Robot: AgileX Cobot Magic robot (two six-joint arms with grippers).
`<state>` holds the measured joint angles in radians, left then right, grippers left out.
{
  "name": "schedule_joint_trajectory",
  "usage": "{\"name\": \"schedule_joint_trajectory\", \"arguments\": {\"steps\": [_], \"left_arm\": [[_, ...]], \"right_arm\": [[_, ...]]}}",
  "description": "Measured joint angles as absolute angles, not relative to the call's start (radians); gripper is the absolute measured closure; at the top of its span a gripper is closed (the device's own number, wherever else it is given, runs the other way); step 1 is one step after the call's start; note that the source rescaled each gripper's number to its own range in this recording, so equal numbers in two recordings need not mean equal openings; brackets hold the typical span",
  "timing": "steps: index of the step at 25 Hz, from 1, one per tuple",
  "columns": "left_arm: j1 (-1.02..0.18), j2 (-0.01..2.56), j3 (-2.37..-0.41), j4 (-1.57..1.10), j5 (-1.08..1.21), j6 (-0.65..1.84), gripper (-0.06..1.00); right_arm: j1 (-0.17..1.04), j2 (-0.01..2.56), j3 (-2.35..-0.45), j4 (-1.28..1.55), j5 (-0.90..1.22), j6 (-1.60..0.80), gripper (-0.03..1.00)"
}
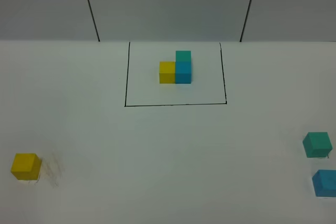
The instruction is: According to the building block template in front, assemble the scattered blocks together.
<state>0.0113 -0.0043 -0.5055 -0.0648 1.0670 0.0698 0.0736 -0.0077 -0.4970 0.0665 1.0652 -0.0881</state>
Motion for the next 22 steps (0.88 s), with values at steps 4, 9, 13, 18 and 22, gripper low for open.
{"name": "schedule_joint_trajectory", "arguments": {"steps": [4, 9, 13, 18, 22], "left_arm": [[0.011, -0.004, -0.505, -0.065, 1.067, 0.070, 0.83], [0.011, -0.004, -0.505, -0.065, 1.067, 0.069, 0.83], [0.011, -0.004, -0.505, -0.065, 1.067, 0.069, 0.83], [0.011, -0.004, -0.505, -0.065, 1.067, 0.069, 0.83], [0.011, -0.004, -0.505, -0.065, 1.067, 0.069, 0.83]], "right_arm": [[0.074, -0.008, -0.497, 0.066, 1.065, -0.088, 0.35], [0.074, -0.008, -0.497, 0.066, 1.065, -0.088, 0.35], [0.074, -0.008, -0.497, 0.066, 1.065, -0.088, 0.35], [0.074, -0.008, -0.497, 0.066, 1.065, -0.088, 0.35], [0.074, -0.008, -0.497, 0.066, 1.065, -0.088, 0.35]]}}
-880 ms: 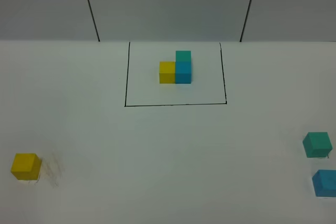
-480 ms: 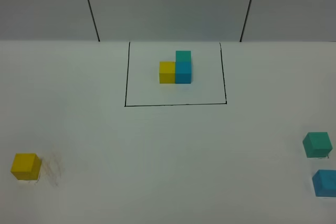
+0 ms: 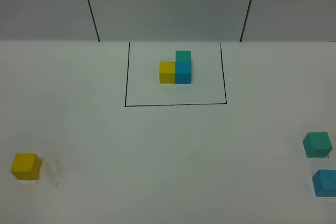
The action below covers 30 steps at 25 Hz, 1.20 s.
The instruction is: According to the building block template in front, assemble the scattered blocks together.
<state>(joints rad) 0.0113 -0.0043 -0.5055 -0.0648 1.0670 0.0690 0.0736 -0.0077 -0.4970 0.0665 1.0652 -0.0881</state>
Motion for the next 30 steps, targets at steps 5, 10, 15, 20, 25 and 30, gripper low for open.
{"name": "schedule_joint_trajectory", "arguments": {"steps": [5, 10, 15, 20, 25, 30], "left_arm": [[0.011, -0.004, -0.505, -0.065, 1.067, 0.069, 0.83], [0.011, 0.002, -0.505, -0.065, 1.067, 0.061, 0.83], [0.011, 0.121, -0.529, -0.065, 1.063, 0.000, 0.67], [0.011, 0.330, -0.632, -0.065, 1.034, -0.010, 0.30], [0.011, 0.583, -0.763, -0.065, 1.059, -0.055, 0.14], [0.011, 0.823, -0.854, 0.021, 1.047, -0.058, 0.14]], "right_arm": [[0.074, -0.008, -0.497, 0.066, 1.065, -0.088, 0.35], [0.074, -0.008, -0.497, 0.066, 1.065, -0.088, 0.35], [0.074, -0.008, -0.497, 0.066, 1.065, -0.088, 0.35], [0.074, -0.008, -0.497, 0.066, 1.065, -0.088, 0.35], [0.074, -0.008, -0.497, 0.066, 1.065, -0.088, 0.35], [0.074, -0.008, -0.497, 0.066, 1.065, -0.088, 0.35]]}}
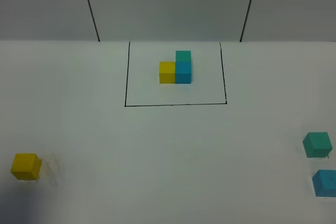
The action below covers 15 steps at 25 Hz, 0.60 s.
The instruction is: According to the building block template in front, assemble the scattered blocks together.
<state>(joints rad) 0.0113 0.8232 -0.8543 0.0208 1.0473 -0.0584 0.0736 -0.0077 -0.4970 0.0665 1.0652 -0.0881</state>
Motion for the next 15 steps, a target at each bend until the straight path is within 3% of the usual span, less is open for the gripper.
{"name": "schedule_joint_trajectory", "arguments": {"steps": [15], "left_arm": [[0.011, 1.248, -0.817, 0.014, 0.743, -0.058, 0.16]], "right_arm": [[0.074, -0.008, -0.497, 0.066, 1.065, -0.088, 0.35]]}}
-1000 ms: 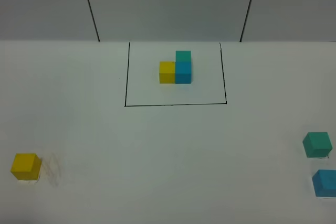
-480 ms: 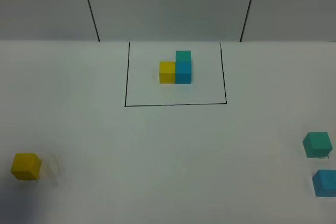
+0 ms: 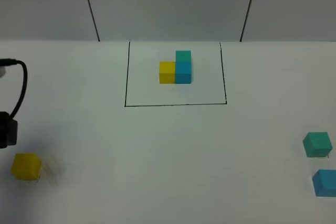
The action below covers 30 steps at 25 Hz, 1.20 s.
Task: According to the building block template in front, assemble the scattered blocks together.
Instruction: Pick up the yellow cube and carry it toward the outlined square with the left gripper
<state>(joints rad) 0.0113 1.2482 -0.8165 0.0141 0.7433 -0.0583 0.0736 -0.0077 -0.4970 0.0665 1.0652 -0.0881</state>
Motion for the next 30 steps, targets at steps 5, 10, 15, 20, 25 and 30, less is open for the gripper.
{"name": "schedule_joint_trajectory", "arguments": {"steps": [5, 10, 15, 20, 25, 30], "left_arm": [[0.011, 1.349, -0.768, 0.000, 0.631, -0.058, 0.16], [0.011, 1.422, -0.764, -0.020, 0.563, -0.050, 0.18], [0.011, 1.503, -0.764, -0.020, 0.544, -0.048, 0.19], [0.011, 1.569, -0.764, -0.020, 0.504, -0.047, 0.19], [0.011, 1.619, -0.764, -0.020, 0.472, -0.047, 0.19], [0.011, 1.658, -0.764, -0.020, 0.452, -0.047, 0.19]], "right_arm": [[0.074, -0.008, -0.497, 0.066, 1.065, -0.088, 0.35], [0.074, -0.008, -0.497, 0.066, 1.065, -0.088, 0.35], [0.074, -0.008, -0.497, 0.066, 1.065, -0.088, 0.35], [0.074, -0.008, -0.497, 0.066, 1.065, -0.088, 0.35], [0.074, -0.008, -0.497, 0.066, 1.065, -0.088, 0.35], [0.074, -0.008, -0.497, 0.066, 1.065, -0.088, 0.35]]}}
